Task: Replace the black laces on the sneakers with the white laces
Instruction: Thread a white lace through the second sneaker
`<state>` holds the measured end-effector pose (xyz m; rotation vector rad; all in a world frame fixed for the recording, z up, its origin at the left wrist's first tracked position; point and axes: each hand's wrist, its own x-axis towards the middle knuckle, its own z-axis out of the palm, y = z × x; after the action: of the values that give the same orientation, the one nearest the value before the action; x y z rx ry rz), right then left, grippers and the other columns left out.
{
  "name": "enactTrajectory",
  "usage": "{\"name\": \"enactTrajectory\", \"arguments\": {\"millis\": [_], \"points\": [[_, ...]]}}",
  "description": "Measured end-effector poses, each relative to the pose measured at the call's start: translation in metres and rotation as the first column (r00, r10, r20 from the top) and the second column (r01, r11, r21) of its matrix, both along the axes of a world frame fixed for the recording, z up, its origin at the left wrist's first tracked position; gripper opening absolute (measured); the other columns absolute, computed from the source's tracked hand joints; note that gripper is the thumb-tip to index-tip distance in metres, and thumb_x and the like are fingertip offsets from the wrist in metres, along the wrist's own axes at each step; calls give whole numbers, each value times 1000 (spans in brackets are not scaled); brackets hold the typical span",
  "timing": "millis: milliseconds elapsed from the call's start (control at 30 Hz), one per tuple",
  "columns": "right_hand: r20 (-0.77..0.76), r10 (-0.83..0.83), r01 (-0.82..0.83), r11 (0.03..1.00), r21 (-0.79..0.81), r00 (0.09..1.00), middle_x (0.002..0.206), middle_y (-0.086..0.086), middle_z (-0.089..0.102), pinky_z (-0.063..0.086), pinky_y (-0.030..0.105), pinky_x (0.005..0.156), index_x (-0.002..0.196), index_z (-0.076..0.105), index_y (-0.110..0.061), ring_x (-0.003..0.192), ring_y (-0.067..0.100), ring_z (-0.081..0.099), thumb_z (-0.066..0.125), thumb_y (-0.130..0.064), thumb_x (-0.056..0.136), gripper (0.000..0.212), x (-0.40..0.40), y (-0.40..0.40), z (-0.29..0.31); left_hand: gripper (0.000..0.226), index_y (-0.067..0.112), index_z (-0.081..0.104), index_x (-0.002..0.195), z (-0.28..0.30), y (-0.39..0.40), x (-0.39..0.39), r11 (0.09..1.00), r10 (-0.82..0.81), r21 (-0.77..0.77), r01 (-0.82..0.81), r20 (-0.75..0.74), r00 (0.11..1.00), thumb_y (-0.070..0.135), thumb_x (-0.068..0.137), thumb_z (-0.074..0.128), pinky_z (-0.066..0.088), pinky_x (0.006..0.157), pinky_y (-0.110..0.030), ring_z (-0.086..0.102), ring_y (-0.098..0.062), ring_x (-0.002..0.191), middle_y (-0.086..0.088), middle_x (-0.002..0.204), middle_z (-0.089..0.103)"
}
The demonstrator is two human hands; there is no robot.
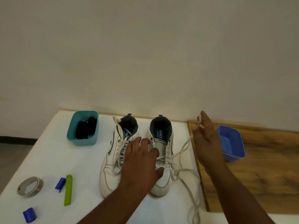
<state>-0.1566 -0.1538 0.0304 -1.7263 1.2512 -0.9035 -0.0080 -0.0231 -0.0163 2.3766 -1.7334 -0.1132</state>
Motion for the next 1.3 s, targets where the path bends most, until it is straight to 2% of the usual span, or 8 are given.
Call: {"name": "enactTrajectory", "arguments": {"millis": [167,267,433,633,833,1033,1167,1300], "points": [[-817,83,-192,981,-34,571,133,2,49,54,31,87,135,53,-39,97,15,60,68,-58,87,53,-14,9,-13,55,37,58,124,-1,-2,-1,1000,10,5,-10,-5,1000,71,81,58,18,119,-46,25,-25,141,3,146,39],[-906,175,-301,952,56,385,113,-4,49,45,22,76,111,65,-37,88,10,53,68,-62,85,36,-7,27,-16,53,39,57,124,-1,-4,-1,1000,21,-11,-21,-40,999,69,81,60,22,116,-43,28,-23,139,4,146,40],[-882,207,-364,930,43,424,104,-3,61,53,22,71,106,71,-31,78,8,60,58,-38,100,17,-3,31,-20,53,41,54,126,-3,-2,-1,999,28,-28,-31,-82,996,69,81,61,24,114,-39,28,-19,138,8,146,37],[-108,-201,101,803,-587,974,86,-6,63,48,27,61,105,64,-19,71,11,59,54,-22,105,11,2,32,38,75,42,36,145,-6,-3,-4,971,-106,-235,44,-257,961,57,80,70,28,114,-29,29,-16,143,8,155,31],[185,171,-109,946,-306,968,110,-7,73,56,23,87,116,67,-20,108,17,69,46,7,99,38,27,61,22,39,40,41,136,33,-3,-19,931,-315,-359,-63,-881,353,42,99,54,56,81,-26,68,-7,91,5,97,70],[703,-49,-104,979,173,709,117,15,70,54,31,69,105,63,-14,81,24,67,35,-3,105,29,25,46,53,39,34,65,103,10,15,-14,905,-326,10,425,-624,710,53,101,32,48,85,-28,61,-4,93,9,101,70],[541,290,-451,872,191,789,69,13,58,27,30,47,82,58,-14,49,20,36,42,-22,95,22,19,47,52,64,29,73,112,17,1,-18,996,67,66,58,-997,-28,64,99,22,46,100,-35,65,-15,112,2,113,74],[322,814,-824,299,480,484,76,11,64,38,23,51,83,63,-19,52,15,45,50,-24,102,23,14,58,42,63,7,64,113,39,-9,3,961,-77,114,-251,-764,-641,61,100,35,51,91,-42,69,-28,94,-11,94,69]]}}
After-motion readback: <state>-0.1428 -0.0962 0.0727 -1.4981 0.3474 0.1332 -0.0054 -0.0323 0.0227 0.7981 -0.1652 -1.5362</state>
